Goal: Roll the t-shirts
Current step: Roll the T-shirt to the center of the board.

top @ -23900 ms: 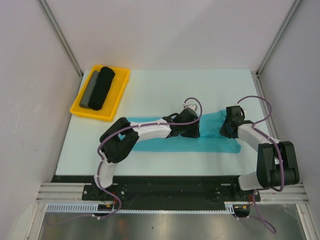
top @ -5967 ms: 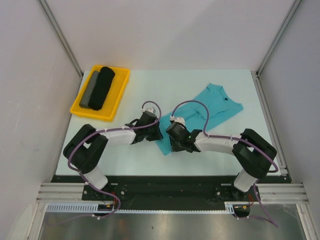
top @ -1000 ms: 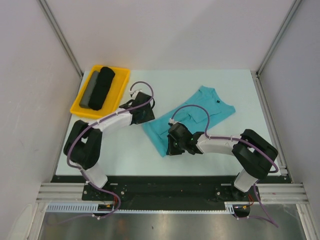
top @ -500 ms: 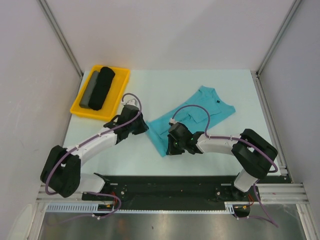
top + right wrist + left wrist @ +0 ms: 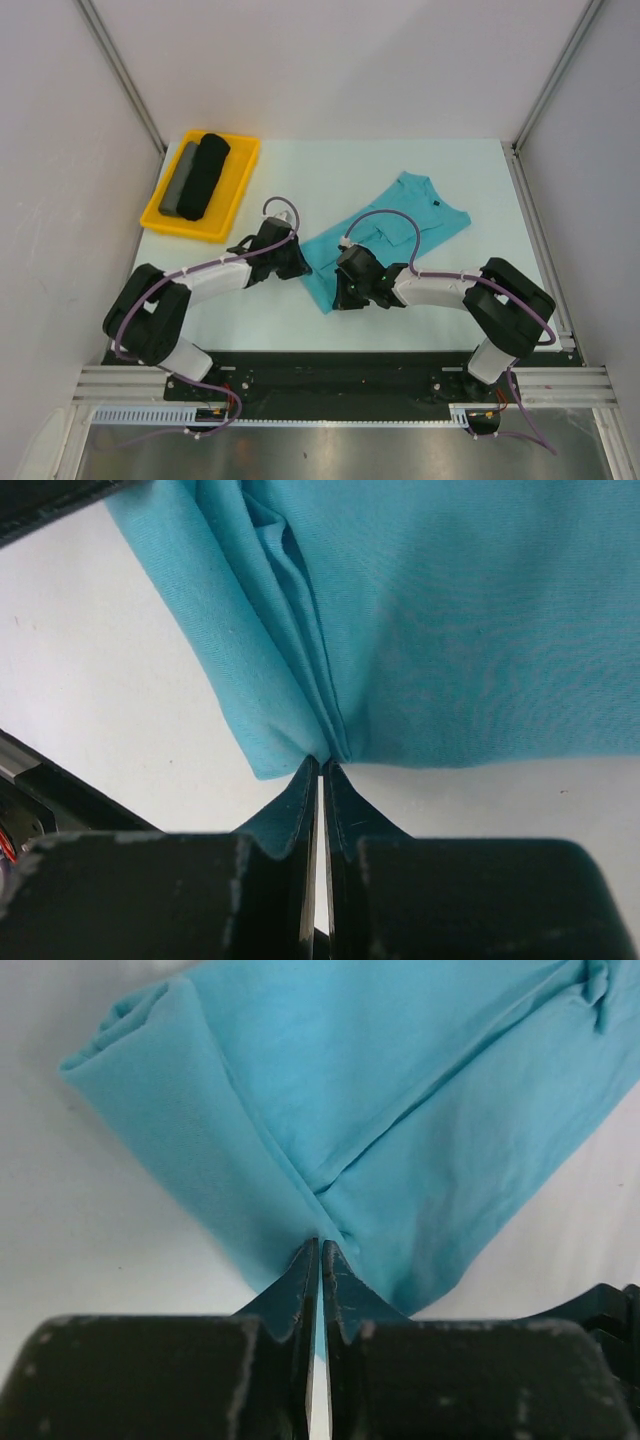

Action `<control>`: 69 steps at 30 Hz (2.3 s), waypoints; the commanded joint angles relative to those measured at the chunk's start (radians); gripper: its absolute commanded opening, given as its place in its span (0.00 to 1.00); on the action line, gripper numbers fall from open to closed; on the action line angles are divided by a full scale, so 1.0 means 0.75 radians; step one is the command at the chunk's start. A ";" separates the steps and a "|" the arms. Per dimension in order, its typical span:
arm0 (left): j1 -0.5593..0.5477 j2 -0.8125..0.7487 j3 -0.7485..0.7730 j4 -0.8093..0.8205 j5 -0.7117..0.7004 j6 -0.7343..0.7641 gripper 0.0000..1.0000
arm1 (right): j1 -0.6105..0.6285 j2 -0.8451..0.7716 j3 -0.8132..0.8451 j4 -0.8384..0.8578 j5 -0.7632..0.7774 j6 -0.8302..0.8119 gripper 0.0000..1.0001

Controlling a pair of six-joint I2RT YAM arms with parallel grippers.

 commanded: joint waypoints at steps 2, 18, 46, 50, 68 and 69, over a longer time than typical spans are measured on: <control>-0.005 -0.007 0.012 0.095 0.032 -0.029 0.15 | -0.013 -0.020 -0.008 -0.012 0.033 0.003 0.06; -0.003 -0.214 -0.021 -0.066 -0.013 -0.023 0.23 | -0.023 0.011 -0.008 0.004 0.025 0.014 0.06; -0.003 0.079 0.082 -0.009 -0.052 -0.047 0.07 | 0.038 -0.138 -0.008 -0.094 0.258 -0.060 0.37; -0.003 0.112 0.110 -0.014 -0.054 -0.039 0.07 | 0.101 -0.218 -0.006 -0.118 0.374 -0.111 0.39; -0.003 0.185 0.153 -0.005 -0.022 -0.041 0.09 | 0.428 0.129 0.331 -0.061 0.773 -0.682 0.48; -0.003 0.189 0.155 -0.009 -0.022 -0.039 0.09 | 0.437 0.152 0.364 -0.079 0.806 -0.690 0.49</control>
